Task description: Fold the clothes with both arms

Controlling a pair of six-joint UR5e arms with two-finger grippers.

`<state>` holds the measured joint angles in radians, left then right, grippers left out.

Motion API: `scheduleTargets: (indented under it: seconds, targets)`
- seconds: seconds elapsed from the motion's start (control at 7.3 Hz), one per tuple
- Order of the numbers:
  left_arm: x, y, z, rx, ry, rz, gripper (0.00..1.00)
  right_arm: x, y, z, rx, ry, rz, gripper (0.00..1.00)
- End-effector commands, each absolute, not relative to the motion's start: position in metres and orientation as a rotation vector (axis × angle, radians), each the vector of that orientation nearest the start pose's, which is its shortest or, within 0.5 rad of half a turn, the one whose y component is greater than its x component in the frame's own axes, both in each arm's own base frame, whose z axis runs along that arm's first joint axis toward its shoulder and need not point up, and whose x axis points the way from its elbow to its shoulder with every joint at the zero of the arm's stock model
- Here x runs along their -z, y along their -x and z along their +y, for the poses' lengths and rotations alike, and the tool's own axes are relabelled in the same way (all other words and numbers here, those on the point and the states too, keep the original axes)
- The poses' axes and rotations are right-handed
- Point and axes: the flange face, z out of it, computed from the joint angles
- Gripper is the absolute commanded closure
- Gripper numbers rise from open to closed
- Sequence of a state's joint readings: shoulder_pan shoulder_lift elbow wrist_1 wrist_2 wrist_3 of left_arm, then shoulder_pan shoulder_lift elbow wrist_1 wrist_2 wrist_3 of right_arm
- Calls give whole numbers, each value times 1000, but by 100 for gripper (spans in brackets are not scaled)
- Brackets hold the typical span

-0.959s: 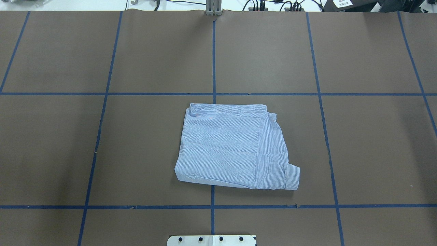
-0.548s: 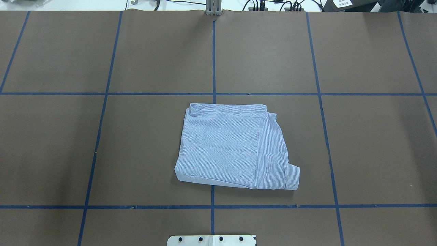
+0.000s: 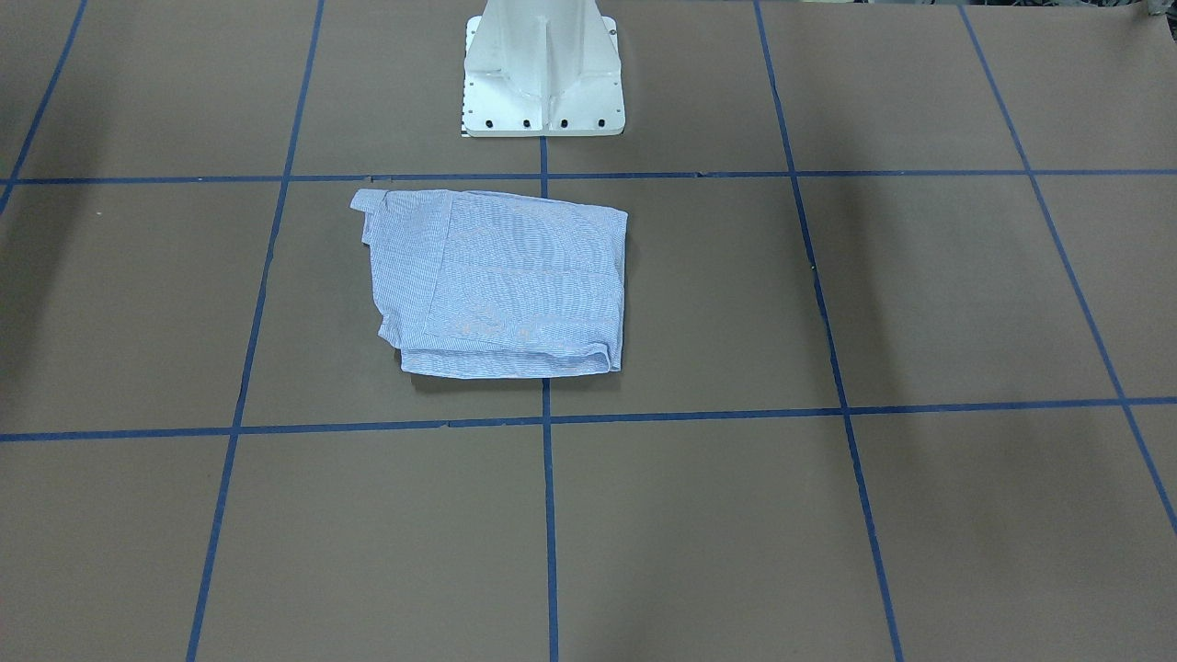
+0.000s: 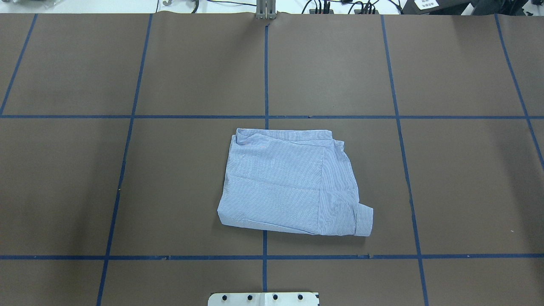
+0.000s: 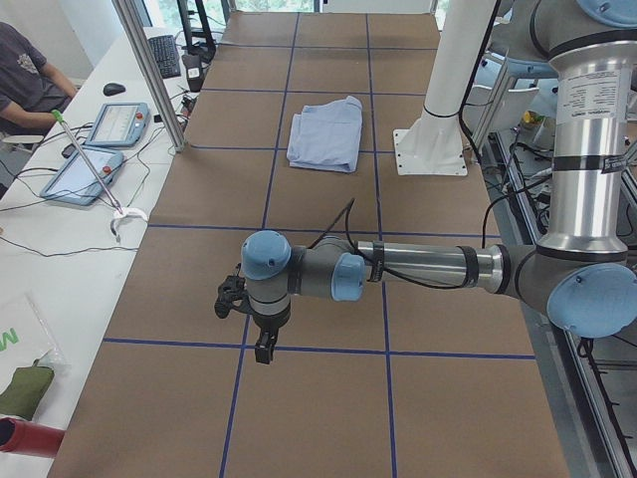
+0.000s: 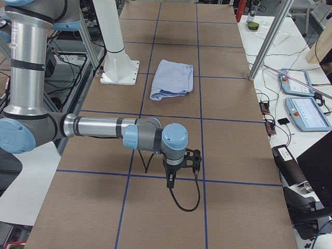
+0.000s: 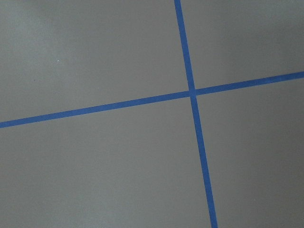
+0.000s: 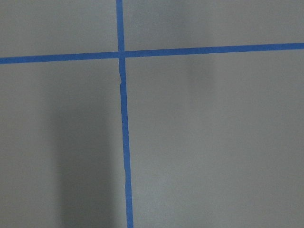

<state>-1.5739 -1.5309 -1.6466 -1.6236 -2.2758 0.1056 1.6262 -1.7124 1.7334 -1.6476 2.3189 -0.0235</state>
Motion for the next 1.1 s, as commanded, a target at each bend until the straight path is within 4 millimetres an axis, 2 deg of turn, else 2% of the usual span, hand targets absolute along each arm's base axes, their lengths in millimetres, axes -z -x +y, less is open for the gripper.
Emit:
scheduleTargets:
  seconds: [0.0, 0.96]
  targets:
    - [-637, 70, -482, -132, -127, 700, 0, -652, -81, -427, -37, 30, -749, 0]
    - [-637, 71, -482, -135, -132, 702, 0, -644, -79, -434, -31, 16, -760, 0]
